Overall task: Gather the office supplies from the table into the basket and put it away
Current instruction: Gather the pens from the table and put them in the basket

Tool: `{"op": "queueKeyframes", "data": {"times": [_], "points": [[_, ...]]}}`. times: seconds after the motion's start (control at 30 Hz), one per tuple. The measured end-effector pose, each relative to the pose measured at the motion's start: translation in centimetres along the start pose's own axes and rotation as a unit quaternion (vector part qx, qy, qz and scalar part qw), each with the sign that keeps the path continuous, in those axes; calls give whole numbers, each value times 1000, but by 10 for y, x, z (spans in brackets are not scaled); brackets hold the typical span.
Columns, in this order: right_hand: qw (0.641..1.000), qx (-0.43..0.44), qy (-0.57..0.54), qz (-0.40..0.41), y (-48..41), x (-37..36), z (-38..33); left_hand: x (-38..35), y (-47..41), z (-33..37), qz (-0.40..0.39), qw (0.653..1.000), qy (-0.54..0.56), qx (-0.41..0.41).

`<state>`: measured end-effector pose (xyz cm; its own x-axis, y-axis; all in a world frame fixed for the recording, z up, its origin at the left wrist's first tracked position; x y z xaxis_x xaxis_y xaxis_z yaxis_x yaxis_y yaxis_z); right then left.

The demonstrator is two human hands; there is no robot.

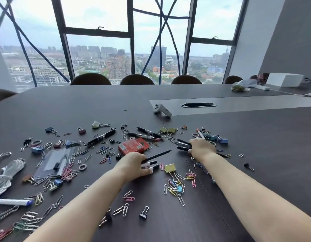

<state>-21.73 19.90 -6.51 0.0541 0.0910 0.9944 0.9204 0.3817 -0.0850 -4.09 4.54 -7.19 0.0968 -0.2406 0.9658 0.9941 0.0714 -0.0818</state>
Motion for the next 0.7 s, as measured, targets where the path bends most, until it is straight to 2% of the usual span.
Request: {"op": "queueKeyframes", "data": {"times": [0.1,0.27,0.4,0.53,0.63,0.7], "points": [[999,31,-7,43,14,9,-12,1,5,3,4,1000,9,11],[983,108,-122,87,61,33,-45,27,30,-3,89,995,32,41],[971,161,-164,64,86,36,-89,49,74,-29,103,991,36,79],[969,208,-118,63,108,27,-146,60,130,-68,107,983,77,126],[957,243,-148,53,127,21,-184,68,172,-94,126,974,103,158],[958,252,-130,44,138,16,-203,73,196,-111,142,970,107,165]]}}
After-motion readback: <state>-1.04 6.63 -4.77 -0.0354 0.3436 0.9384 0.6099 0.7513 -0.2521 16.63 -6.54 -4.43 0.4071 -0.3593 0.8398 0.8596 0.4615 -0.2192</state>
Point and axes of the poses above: each hand's wrist, its own y-axis away from the middle knuckle, its own x-axis out of the back of the hand, z = x × y, the point moved 5 cm from there along -y, towards the middle knuckle, and after that the axes turned 12 degrees about -x, right-handed, at the moved point
